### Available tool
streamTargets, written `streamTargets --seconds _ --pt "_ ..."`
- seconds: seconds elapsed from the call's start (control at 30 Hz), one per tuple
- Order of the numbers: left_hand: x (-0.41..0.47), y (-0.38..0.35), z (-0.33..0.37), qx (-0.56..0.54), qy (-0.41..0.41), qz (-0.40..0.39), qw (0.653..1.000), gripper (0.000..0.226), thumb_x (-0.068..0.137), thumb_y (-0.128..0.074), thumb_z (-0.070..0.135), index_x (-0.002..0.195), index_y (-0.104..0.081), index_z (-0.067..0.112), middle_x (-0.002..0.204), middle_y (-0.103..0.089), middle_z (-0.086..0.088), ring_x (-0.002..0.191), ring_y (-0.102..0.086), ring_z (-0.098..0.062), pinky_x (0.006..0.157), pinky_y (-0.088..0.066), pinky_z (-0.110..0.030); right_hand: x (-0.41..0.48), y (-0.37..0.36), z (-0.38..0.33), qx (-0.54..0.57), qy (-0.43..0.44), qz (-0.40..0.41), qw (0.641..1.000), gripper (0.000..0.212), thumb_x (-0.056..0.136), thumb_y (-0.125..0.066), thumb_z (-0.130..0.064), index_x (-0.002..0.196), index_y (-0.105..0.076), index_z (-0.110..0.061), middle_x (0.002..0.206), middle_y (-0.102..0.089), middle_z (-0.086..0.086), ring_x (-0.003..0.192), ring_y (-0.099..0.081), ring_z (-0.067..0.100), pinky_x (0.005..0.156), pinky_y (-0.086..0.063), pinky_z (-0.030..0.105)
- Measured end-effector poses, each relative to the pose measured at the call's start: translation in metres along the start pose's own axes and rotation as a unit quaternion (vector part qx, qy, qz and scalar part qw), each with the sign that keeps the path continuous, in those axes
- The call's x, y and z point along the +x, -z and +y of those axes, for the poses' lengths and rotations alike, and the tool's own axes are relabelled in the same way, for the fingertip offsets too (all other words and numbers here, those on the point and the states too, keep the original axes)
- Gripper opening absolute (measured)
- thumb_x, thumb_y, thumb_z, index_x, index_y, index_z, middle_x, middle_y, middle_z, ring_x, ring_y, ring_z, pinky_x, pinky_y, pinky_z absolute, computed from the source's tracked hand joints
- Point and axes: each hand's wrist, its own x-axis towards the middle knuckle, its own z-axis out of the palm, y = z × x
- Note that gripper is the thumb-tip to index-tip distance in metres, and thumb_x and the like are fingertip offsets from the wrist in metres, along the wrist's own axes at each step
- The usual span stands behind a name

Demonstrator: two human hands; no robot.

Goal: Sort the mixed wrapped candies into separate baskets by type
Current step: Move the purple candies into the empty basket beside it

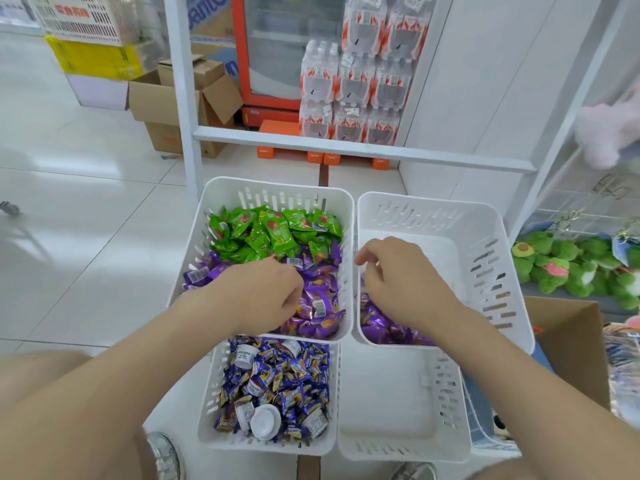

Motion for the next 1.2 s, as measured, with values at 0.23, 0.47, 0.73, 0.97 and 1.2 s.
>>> streamTargets --seconds 0.23,0.47,0.73,0.97,1.2 --pt "-0.028 0.007 -0.056 0.052 0.146 0.05 0.987 0.015 0.085 -0.062 0.016 0.096 -0.059 0.025 0.099 -0.058 0.002 0.098 -0.062 -0.027 0.077 -0.056 -0.04 0.021 -0.049 -0.068 -0.098 0.135 -0.136 0.977 0.028 0.099 -0.058 -0.039 0.113 -0.058 -0.015 0.105 -0.064 0.007 0.101 -0.062 0.03 0.084 -0.055 0.044" --pt "-0.013 -0.003 -0.054 0.101 0.021 0.08 0.991 0.033 0.087 -0.073 0.042 0.119 -0.063 0.041 0.111 -0.053 0.007 0.111 -0.053 -0.019 0.087 -0.04 -0.035 0.039 -0.088 -0.072 -0.233 0.059 -0.228 0.944 0.11 0.081 -0.041 -0.092 0.156 -0.02 -0.013 0.147 -0.031 0.022 0.12 -0.052 0.051 0.096 -0.05 0.054" --pt "0.011 -0.007 -0.068 0.159 0.111 0.186 0.963 0.037 0.082 -0.072 0.06 0.102 -0.068 0.028 0.105 -0.065 0.003 0.105 -0.064 -0.024 0.089 -0.041 -0.038 0.035 -0.101 -0.07 -0.066 0.08 -0.187 0.977 0.077 0.079 -0.054 -0.083 0.135 -0.03 -0.037 0.105 -0.056 0.011 0.1 -0.059 0.038 0.081 -0.053 0.047" --pt "-0.001 -0.006 -0.056 0.13 0.124 0.182 0.967 0.032 0.084 -0.076 0.038 0.091 -0.047 0.026 0.105 -0.062 -0.001 0.103 -0.062 -0.027 0.083 -0.042 -0.037 0.042 -0.097 -0.077 -0.167 0.23 -0.233 0.93 0.058 0.1 -0.056 -0.055 0.154 -0.036 -0.046 0.123 -0.054 0.013 0.108 -0.062 0.037 0.085 -0.057 0.049" --pt "-0.005 -0.011 -0.05 0.097 -0.056 0.065 0.992 0.036 0.087 -0.07 0.024 0.12 -0.059 0.034 0.113 -0.045 0.004 0.102 -0.045 -0.018 0.08 -0.036 -0.032 0.044 -0.088 -0.067 -0.235 0.273 -0.271 0.893 0.061 0.101 -0.056 -0.028 0.154 -0.033 -0.045 0.132 -0.054 0.011 0.102 -0.063 0.033 0.064 -0.045 0.037"
